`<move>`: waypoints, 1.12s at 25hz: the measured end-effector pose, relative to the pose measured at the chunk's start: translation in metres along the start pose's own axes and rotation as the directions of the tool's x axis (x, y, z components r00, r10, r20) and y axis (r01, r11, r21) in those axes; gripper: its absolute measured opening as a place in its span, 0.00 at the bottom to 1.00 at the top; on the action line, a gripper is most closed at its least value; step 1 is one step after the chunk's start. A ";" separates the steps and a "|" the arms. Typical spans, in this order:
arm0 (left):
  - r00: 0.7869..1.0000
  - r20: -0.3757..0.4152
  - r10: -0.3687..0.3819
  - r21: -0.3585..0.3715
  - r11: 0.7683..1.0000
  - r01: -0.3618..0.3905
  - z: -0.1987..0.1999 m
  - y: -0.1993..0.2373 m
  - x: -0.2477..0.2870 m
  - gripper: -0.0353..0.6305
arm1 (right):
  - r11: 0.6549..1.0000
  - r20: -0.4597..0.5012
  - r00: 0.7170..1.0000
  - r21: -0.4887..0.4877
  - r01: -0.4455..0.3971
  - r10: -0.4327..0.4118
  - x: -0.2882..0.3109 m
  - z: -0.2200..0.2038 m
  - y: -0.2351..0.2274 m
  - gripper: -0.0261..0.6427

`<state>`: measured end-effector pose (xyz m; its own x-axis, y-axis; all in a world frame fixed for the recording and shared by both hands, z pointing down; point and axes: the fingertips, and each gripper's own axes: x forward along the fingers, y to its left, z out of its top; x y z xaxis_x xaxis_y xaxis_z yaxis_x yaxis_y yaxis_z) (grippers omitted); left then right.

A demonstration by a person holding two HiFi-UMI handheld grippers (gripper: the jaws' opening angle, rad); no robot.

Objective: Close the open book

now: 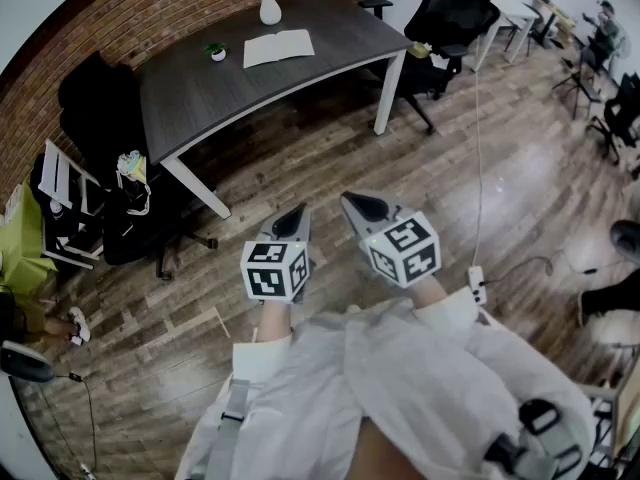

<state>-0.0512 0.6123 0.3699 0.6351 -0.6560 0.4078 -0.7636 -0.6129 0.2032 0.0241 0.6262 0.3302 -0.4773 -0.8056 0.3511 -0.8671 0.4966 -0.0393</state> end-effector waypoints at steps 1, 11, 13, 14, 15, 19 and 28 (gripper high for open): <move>1.000 0.002 0.001 0.006 1.000 -0.001 0.001 -0.003 0.001 0.06 | 1.000 -0.001 1.000 0.001 -0.002 0.002 -0.001 -0.001 -0.002 0.04; 1.000 -0.027 0.010 0.002 1.000 -0.010 -0.007 -0.010 0.006 0.06 | 1.000 -0.020 0.999 0.007 -0.029 0.029 -0.003 -0.008 -0.003 0.04; 0.999 -0.029 0.014 0.000 1.000 -0.014 -0.008 -0.009 0.007 0.06 | 0.999 -0.027 0.999 0.010 -0.033 0.033 -0.003 -0.012 -0.003 0.04; 0.999 -0.031 0.016 0.000 1.000 -0.016 -0.009 -0.010 0.008 0.06 | 0.999 -0.030 0.999 0.010 -0.036 0.036 -0.003 -0.014 -0.003 0.04; 0.999 -0.034 0.017 -0.002 1.000 -0.017 -0.010 -0.010 0.009 0.06 | 0.999 -0.031 0.999 0.012 -0.038 0.038 -0.004 -0.015 -0.004 0.04; 1.000 -0.003 -0.016 0.002 1.000 0.016 -0.003 -0.022 0.017 0.06 | 0.997 0.002 0.998 0.053 -0.063 0.063 -0.006 -0.015 -0.012 0.04; 0.994 0.112 0.015 0.011 1.000 -0.016 0.008 -0.042 0.025 0.06 | 0.996 0.049 0.995 0.042 -0.084 0.082 -0.019 -0.025 -0.035 0.04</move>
<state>-0.0022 0.6183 0.3648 0.6327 -0.7105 0.3081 -0.7725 -0.6070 0.1866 0.0669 0.6327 0.3483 -0.5529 -0.7772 0.3004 -0.8293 0.5483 -0.1078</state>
